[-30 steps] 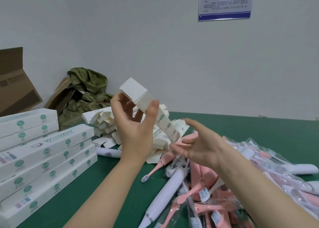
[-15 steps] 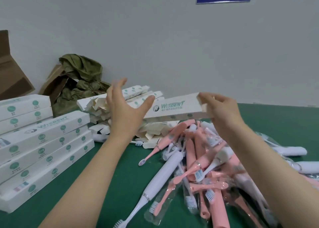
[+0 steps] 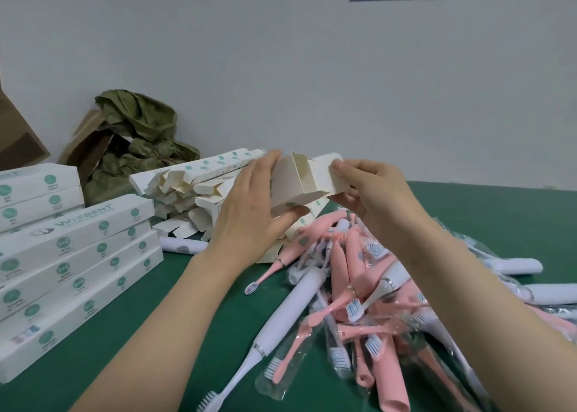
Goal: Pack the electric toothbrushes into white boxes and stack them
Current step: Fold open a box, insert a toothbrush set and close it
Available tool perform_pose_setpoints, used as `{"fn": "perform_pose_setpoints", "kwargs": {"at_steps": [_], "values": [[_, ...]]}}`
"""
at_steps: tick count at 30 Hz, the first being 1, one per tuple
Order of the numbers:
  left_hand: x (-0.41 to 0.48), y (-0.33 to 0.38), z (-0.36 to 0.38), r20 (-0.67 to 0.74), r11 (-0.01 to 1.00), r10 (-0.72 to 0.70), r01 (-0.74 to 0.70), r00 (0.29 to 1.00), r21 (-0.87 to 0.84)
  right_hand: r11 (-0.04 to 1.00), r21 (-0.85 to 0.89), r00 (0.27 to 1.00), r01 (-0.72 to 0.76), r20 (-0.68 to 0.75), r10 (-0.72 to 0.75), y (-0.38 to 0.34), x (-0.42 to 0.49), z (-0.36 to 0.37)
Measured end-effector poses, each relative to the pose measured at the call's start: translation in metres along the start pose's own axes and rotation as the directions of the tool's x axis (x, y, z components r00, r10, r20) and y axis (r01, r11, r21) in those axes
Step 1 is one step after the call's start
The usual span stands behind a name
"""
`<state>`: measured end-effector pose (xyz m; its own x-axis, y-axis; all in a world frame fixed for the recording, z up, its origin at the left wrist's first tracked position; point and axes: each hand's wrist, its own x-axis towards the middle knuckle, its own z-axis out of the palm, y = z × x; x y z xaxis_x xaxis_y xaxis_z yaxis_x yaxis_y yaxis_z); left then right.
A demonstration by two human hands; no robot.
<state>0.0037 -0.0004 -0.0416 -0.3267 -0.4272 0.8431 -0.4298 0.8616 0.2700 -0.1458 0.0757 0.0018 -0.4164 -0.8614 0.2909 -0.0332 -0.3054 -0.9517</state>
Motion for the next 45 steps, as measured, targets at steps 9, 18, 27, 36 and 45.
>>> {"fn": "perform_pose_setpoints", "kwargs": {"at_steps": [9,18,27,36,45], "values": [[0.001,0.011,0.003,0.028,0.975,0.086,-0.078,0.996,-0.209,0.982,-0.166,0.994,0.089,-0.042,-0.098,0.001,-0.002,0.007],[0.006,0.016,-0.010,0.112,0.932,-0.122,0.153,0.986,-0.330,0.995,-0.067,0.997,0.073,0.036,-0.070,0.000,-0.005,0.010],[0.006,0.009,-0.018,0.106,0.994,0.105,-0.109,0.989,0.029,0.994,0.087,0.966,-0.066,0.256,0.042,0.003,0.004,0.004],[0.001,0.002,-0.016,-0.047,0.988,0.063,-0.056,0.997,0.144,0.585,-0.717,0.880,-0.379,-0.083,0.468,0.045,0.048,0.011],[0.004,-0.010,-0.017,-0.258,0.987,0.116,-0.082,0.959,0.139,0.536,-0.621,0.717,-0.572,-0.061,0.694,0.066,0.059,0.030]]}}
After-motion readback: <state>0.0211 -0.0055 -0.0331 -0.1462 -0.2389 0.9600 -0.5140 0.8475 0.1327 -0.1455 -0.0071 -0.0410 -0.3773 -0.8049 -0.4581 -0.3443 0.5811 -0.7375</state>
